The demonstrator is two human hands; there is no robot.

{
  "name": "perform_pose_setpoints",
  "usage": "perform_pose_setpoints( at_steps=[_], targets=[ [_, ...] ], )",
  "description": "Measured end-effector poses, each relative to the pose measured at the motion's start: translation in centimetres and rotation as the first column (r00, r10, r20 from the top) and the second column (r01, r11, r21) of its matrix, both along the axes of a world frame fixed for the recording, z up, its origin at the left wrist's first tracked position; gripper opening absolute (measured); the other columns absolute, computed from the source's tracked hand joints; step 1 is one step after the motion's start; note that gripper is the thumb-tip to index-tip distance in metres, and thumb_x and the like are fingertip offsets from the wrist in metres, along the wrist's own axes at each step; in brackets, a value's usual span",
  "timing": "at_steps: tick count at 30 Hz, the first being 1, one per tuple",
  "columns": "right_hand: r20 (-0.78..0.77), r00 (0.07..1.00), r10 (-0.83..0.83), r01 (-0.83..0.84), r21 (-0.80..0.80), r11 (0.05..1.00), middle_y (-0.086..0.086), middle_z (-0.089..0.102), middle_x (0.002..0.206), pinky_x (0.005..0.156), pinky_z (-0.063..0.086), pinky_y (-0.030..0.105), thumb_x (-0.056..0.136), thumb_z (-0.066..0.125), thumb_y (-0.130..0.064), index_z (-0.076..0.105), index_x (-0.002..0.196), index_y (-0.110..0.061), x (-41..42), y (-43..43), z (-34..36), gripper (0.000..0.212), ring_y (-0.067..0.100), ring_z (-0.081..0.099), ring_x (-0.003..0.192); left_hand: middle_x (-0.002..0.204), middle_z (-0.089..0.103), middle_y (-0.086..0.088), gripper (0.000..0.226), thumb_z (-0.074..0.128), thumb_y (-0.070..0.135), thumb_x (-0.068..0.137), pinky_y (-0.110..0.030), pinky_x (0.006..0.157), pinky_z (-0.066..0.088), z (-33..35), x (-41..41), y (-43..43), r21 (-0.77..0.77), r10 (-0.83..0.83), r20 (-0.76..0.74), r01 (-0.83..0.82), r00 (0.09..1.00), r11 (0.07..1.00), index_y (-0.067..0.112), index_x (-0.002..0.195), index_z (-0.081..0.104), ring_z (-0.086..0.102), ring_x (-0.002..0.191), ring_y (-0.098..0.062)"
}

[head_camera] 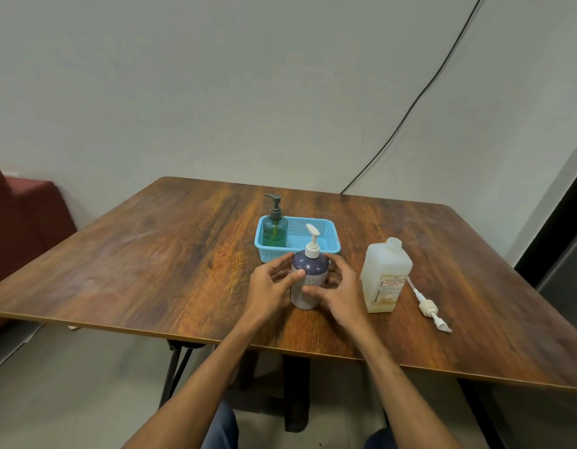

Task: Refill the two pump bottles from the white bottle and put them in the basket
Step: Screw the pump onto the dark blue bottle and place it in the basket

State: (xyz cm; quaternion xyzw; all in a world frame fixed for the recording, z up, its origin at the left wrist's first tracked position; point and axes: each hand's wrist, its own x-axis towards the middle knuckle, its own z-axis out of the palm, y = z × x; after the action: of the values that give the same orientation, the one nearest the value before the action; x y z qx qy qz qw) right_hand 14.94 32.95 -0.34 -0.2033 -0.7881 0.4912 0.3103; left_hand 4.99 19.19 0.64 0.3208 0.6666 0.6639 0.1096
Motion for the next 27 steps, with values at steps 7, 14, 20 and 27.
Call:
perform_pose_setpoints(
  at_steps=[7, 14, 20, 27],
  targets=[
    [-0.101, 0.991, -0.089, 0.087, -0.017, 0.996, -0.002, 0.057, 0.140, 0.097, 0.056, 0.042, 0.070, 0.091, -0.021, 0.051, 0.140, -0.025, -1.9, 0.4, 2.5, 0.080, 0.019, 0.057, 0.123, 0.131, 0.067, 0.003, 0.064, 0.076, 0.039, 0.079, -0.044, 0.099, 0.056, 2.9, -1.7, 1.4, 0.048, 0.010, -0.055, -0.008, 0.998, 0.999, 0.016, 0.136, 0.060, 0.066, 0.116, -0.010],
    [-0.150, 0.981, -0.122, 0.130, 0.042, 0.991, -0.003, 0.063, 0.131, 0.083, 0.051, 0.018, 0.070, 0.090, -0.014, 0.057, 0.133, -0.020, -4.6, 2.0, 6.6, 0.071, 0.018, 0.060, 0.115, 0.129, 0.066, 0.007, 0.048, 0.071, 0.022, 0.092, -0.044, 0.105, 0.052, 6.4, -3.9, 4.5, 0.051, -0.001, -0.113, 0.006, 0.994, 0.999, 0.016, 0.138, 0.058, 0.062, 0.121, -0.012],
    [-0.141, 0.981, -0.133, 0.137, 0.023, 0.990, -0.001, 0.063, 0.130, 0.087, 0.051, 0.025, 0.071, 0.088, -0.007, 0.056, 0.132, -0.020, -6.8, 4.0, 7.5, 0.070, 0.019, 0.059, 0.116, 0.135, 0.064, -0.004, 0.050, 0.069, 0.020, 0.094, -0.046, 0.104, 0.052, 6.9, -5.3, 6.8, 0.061, 0.004, -0.074, 0.001, 0.997, 0.998, 0.010, 0.141, 0.054, 0.061, 0.124, -0.017],
    [-0.125, 0.981, -0.150, 0.147, -0.039, 0.988, -0.006, 0.059, 0.120, 0.070, 0.046, 0.009, 0.074, 0.083, 0.000, 0.054, 0.131, -0.015, -9.1, 5.3, 6.3, 0.066, 0.010, 0.060, 0.102, 0.139, 0.061, -0.006, 0.051, 0.064, 0.021, 0.097, -0.040, 0.106, 0.051, 5.5, -6.8, 9.3, 0.039, 0.030, -0.039, -0.028, 0.999, 0.999, 0.010, 0.144, 0.051, 0.058, 0.127, -0.016]
  ],
)
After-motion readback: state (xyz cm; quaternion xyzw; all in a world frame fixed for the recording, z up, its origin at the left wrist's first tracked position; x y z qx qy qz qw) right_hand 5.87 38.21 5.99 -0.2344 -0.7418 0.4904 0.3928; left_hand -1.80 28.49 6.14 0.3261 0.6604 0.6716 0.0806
